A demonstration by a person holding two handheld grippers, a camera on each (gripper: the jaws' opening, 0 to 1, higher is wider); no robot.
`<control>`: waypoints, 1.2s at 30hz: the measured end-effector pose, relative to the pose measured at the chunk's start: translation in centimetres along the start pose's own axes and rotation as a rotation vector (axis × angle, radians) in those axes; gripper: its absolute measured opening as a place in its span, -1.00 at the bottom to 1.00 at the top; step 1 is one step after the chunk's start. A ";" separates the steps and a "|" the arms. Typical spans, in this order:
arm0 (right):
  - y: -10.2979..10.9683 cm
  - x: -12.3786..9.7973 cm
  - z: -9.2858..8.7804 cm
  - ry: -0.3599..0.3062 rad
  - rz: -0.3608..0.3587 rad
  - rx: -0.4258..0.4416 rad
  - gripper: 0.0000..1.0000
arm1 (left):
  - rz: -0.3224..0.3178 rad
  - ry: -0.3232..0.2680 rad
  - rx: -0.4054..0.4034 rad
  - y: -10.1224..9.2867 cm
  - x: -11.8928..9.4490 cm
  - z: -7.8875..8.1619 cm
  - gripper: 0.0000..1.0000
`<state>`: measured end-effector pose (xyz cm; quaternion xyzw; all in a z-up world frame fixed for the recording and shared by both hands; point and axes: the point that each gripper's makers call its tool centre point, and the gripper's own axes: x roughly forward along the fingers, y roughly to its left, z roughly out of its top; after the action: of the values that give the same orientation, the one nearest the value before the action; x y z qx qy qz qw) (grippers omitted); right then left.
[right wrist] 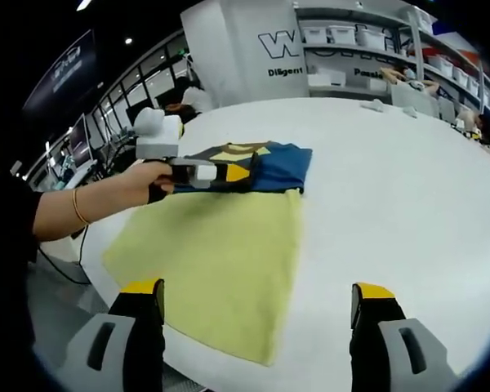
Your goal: Fold the garment on the visible template until the final outline fits inside the template.
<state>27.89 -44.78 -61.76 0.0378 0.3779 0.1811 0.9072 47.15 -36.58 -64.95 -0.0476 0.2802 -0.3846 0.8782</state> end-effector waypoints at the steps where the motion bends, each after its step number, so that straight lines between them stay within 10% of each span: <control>1: 0.1 0.1 0.1 0.000 0.003 -0.002 0.88 | -0.001 -0.002 0.003 0.0 0.0 0.0 -0.87; 10: 0.4 0.5 0.8 -0.012 0.009 -0.015 0.97 | 0.033 -0.078 0.095 0.9 -0.7 1.9 -0.21; 16: 0.5 0.5 1.0 -0.008 0.013 -0.013 0.98 | 0.178 -0.075 0.140 4.3 -2.0 2.2 0.53; 22: 1.0 0.8 1.1 -0.006 0.028 -0.019 0.98 | 0.234 -0.052 0.070 6.8 -3.3 1.7 0.99; 36: 2.5 1.4 0.8 0.014 0.070 -0.050 0.98 | 0.302 -0.038 0.090 9.3 -7.0 1.5 0.92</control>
<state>28.58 -41.91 -61.64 0.0272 0.3782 0.2226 0.8981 50.11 -25.41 -63.33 0.0274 0.2498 -0.2594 0.9325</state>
